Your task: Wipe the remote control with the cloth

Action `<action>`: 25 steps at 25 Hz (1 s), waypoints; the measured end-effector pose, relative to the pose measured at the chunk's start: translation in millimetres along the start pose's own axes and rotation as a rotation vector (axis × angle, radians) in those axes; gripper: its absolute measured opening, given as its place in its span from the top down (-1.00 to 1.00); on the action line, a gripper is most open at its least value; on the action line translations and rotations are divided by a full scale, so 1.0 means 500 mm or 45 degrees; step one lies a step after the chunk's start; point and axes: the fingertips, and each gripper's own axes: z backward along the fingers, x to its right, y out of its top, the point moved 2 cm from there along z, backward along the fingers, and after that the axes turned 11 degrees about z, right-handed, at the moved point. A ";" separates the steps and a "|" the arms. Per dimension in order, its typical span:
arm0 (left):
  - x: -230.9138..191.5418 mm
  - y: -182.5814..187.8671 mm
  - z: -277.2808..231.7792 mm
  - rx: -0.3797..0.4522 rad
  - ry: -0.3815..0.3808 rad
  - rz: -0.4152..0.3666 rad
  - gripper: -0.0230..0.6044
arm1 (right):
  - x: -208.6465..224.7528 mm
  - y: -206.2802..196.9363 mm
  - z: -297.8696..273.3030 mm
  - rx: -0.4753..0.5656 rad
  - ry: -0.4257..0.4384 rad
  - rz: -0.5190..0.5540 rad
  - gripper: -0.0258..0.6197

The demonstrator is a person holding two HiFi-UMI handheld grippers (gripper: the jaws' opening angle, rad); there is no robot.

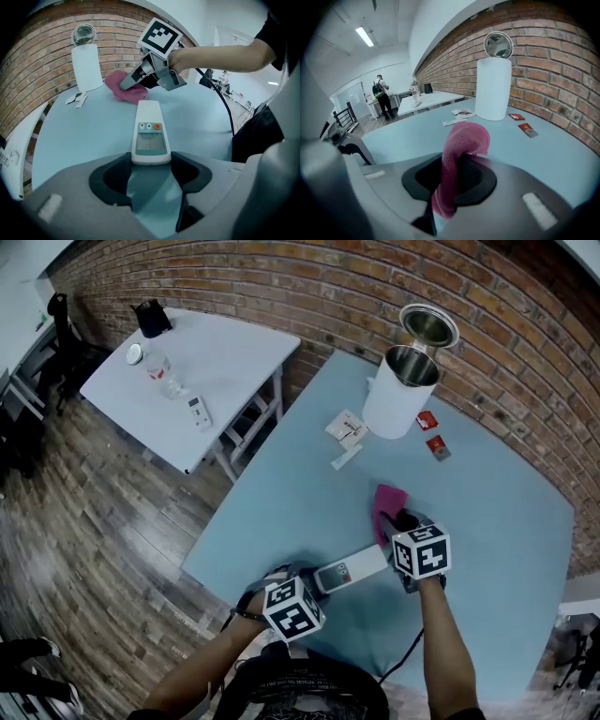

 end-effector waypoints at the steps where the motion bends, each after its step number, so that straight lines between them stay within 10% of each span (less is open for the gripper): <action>1: 0.000 0.001 0.000 0.001 0.000 -0.002 0.11 | 0.002 0.005 0.000 0.008 -0.015 0.010 0.71; 25: -0.003 -0.005 -0.005 -0.031 -0.005 -0.008 0.13 | -0.205 0.062 -0.057 -0.061 0.414 0.108 0.71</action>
